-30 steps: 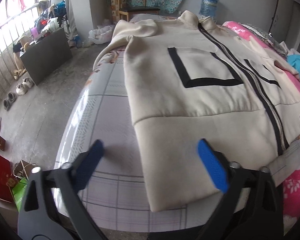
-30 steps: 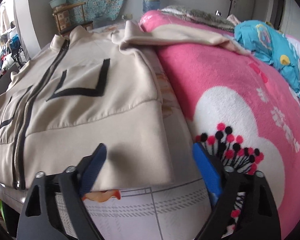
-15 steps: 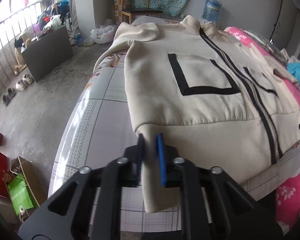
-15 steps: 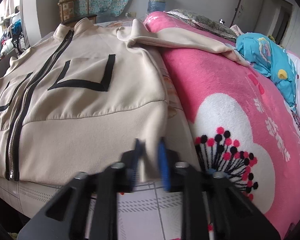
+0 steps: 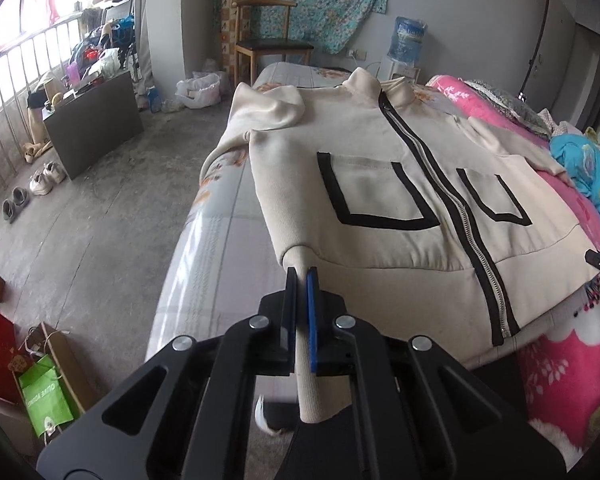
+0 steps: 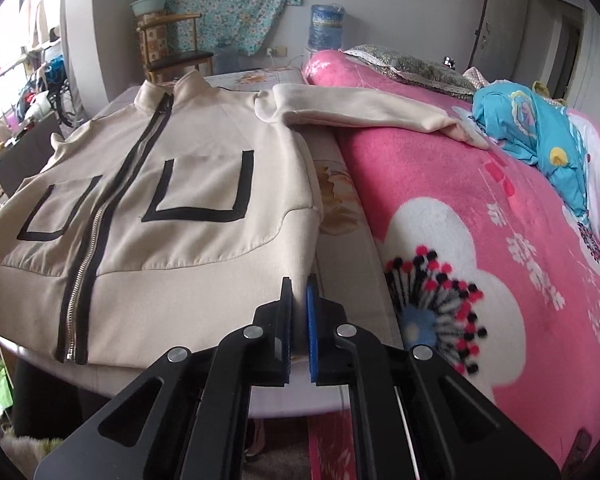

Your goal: Fold large clothes

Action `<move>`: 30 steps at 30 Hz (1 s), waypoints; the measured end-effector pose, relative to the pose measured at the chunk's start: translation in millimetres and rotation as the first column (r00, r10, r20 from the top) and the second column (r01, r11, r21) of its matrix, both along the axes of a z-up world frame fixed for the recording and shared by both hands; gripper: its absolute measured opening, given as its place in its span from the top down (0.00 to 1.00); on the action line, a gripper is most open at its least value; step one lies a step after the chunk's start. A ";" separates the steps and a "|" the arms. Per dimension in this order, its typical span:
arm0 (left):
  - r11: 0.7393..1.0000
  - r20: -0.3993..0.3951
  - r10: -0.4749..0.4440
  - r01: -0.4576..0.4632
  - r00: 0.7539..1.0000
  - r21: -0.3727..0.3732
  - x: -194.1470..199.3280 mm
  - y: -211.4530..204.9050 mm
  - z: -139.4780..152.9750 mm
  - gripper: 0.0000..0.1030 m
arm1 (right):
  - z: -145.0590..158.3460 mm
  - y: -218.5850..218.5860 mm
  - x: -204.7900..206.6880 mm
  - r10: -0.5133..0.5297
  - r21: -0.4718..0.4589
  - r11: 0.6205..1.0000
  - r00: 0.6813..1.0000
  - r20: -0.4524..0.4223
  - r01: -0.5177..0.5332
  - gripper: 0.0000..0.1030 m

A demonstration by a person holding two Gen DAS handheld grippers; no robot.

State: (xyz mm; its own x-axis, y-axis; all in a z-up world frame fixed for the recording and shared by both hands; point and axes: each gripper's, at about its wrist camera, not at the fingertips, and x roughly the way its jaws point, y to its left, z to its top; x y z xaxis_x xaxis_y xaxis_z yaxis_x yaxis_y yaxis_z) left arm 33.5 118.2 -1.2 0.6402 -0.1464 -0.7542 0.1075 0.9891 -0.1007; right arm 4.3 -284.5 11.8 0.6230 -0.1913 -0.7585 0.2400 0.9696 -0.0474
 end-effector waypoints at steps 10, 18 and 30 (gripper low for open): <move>0.999 -0.112 0.031 -0.029 0.993 0.017 -44.1 15.4 -8.6 0.96 | -24.4 4.8 -56.5 -0.016 0.045 0.999 0.997 -0.072 0.019 0.94; 0.994 -0.143 0.101 -0.094 0.985 0.056 -33.3 15.7 -7.1 0.66 | -26.4 3.2 -55.5 -0.010 0.029 0.999 0.992 -0.127 0.014 0.65; 0.985 -0.126 0.147 -0.134 0.981 0.106 -3.9 19.4 0.8 0.52 | 21.5 69.5 5.6 0.155 -0.009 0.988 0.987 -0.046 -0.156 0.13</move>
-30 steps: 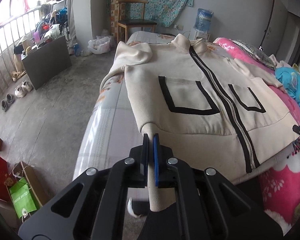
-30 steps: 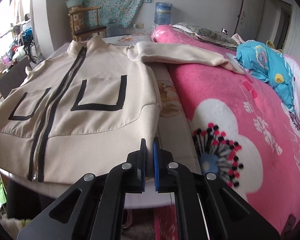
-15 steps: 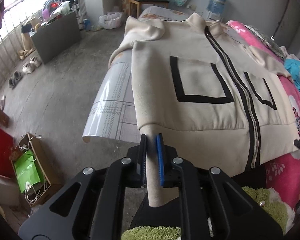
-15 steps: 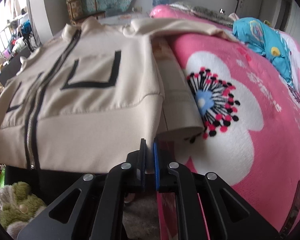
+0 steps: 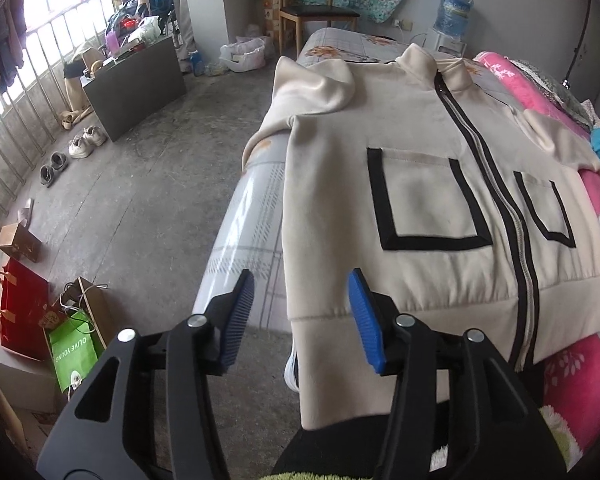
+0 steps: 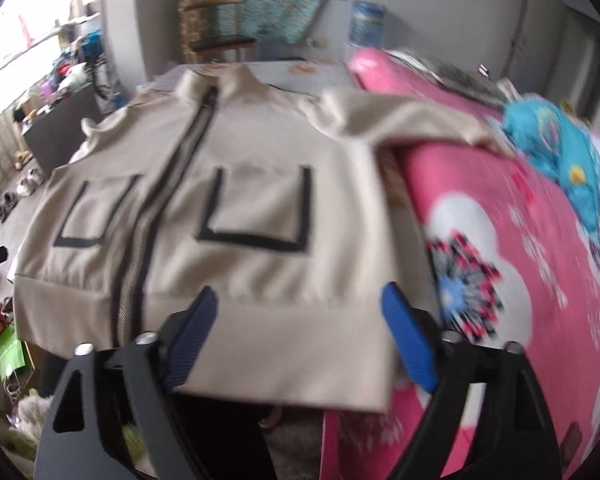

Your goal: Fold large clothes

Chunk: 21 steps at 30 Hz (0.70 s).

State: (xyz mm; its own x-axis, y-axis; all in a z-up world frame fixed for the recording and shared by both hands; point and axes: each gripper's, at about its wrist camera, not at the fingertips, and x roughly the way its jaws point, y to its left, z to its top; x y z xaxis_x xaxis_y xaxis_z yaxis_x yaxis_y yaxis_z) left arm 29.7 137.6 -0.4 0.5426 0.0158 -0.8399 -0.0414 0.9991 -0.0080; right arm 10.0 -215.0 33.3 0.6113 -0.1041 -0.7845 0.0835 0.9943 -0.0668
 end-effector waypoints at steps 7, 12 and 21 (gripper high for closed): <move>0.999 -0.006 0.036 -0.035 0.999 0.020 36.9 13.4 -0.9 0.44 | 9.5 62.9 69.4 0.137 0.011 0.990 0.990 0.034 -0.137 0.06; 0.997 -0.013 0.071 -0.071 0.997 0.031 64.9 26.4 -3.4 0.42 | -4.9 110.0 122.8 0.223 -0.001 0.975 0.975 -0.010 -0.223 0.06; 0.993 -0.032 0.115 -0.114 0.993 0.031 103.7 43.9 -12.6 0.41 | -47.5 164.1 184.3 0.302 -0.024 0.952 0.947 -0.112 -0.306 0.06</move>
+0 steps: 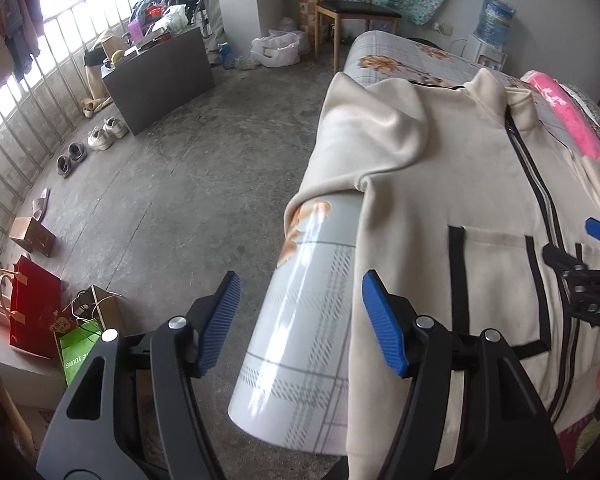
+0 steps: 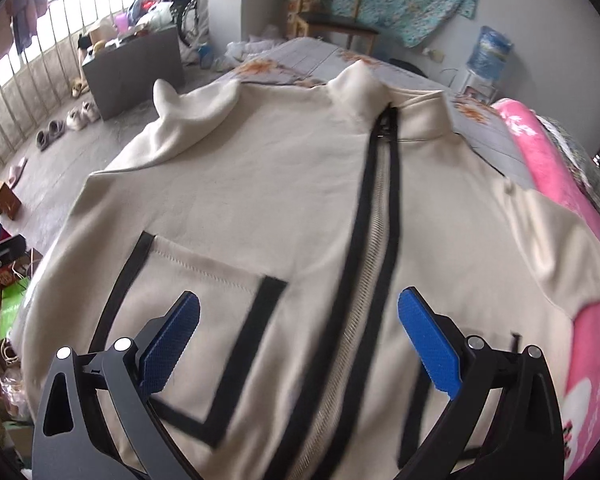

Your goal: Fold large clothes

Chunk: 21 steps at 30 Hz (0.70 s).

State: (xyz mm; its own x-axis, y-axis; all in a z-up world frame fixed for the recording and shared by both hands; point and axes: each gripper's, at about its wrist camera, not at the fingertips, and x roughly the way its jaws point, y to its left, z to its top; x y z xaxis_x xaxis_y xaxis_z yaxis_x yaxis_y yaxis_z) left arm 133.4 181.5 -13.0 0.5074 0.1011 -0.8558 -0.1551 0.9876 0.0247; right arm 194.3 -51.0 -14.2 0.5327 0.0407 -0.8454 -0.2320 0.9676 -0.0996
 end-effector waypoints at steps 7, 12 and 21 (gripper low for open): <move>1.000 -0.011 0.021 -0.020 1.000 0.006 16.1 10.0 -8.6 0.41 | -21.0 12.4 17.1 0.017 -0.025 1.000 1.000 -0.026 -0.018 0.06; 0.999 0.000 0.020 -0.020 1.000 -0.032 27.9 18.9 -17.4 0.41 | -32.1 12.6 21.0 0.020 -0.016 1.000 0.999 -0.036 -0.020 0.06; 0.714 -0.145 0.142 -0.203 0.979 -0.670 76.3 136.2 -95.7 0.36 | -37.5 1.1 24.0 -0.016 0.091 0.996 0.999 -0.051 0.020 0.06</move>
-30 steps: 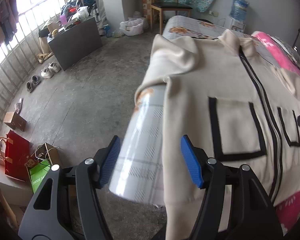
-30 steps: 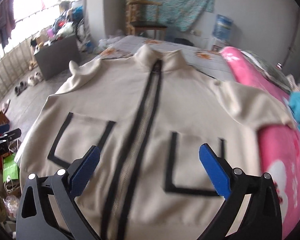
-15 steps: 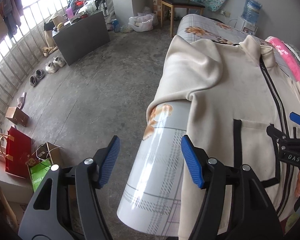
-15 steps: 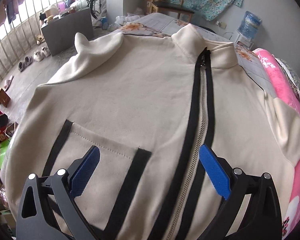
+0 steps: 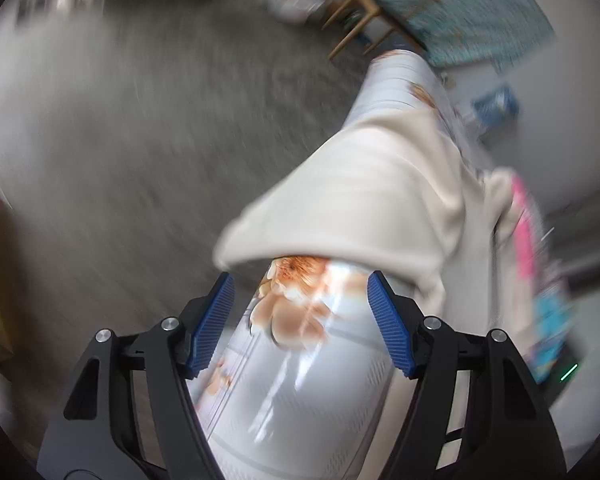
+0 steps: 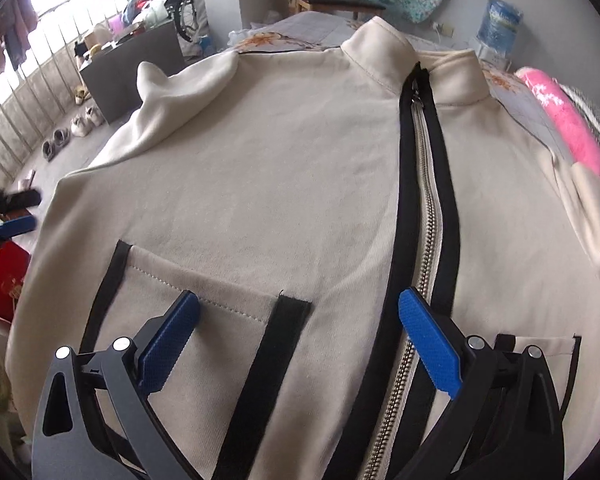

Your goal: Fold large clothes

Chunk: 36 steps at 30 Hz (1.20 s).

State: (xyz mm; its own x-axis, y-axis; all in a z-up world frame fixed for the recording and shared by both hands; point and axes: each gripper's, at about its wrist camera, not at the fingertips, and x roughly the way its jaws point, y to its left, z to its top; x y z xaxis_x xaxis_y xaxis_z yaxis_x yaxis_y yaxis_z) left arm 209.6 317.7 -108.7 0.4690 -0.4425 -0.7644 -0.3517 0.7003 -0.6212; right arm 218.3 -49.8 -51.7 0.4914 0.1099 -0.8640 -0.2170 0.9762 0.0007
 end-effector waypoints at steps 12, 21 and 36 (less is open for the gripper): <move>0.554 -0.316 0.101 -0.317 0.944 -0.770 30.7 25.0 -190.1 0.35 | -1.2 2.6 5.1 0.002 -0.004 1.000 1.000 -0.006 -0.002 0.06; 0.470 -0.427 0.029 -0.389 0.904 -0.792 48.8 -4.9 -243.0 0.32 | -1.1 3.9 8.1 -0.016 -0.008 1.000 1.000 -0.022 0.015 0.06; 0.460 -0.432 0.085 -0.419 0.898 -0.782 55.5 2.3 -265.1 0.82 | -1.4 5.3 9.1 -0.033 -0.009 0.999 0.999 -0.027 0.033 0.06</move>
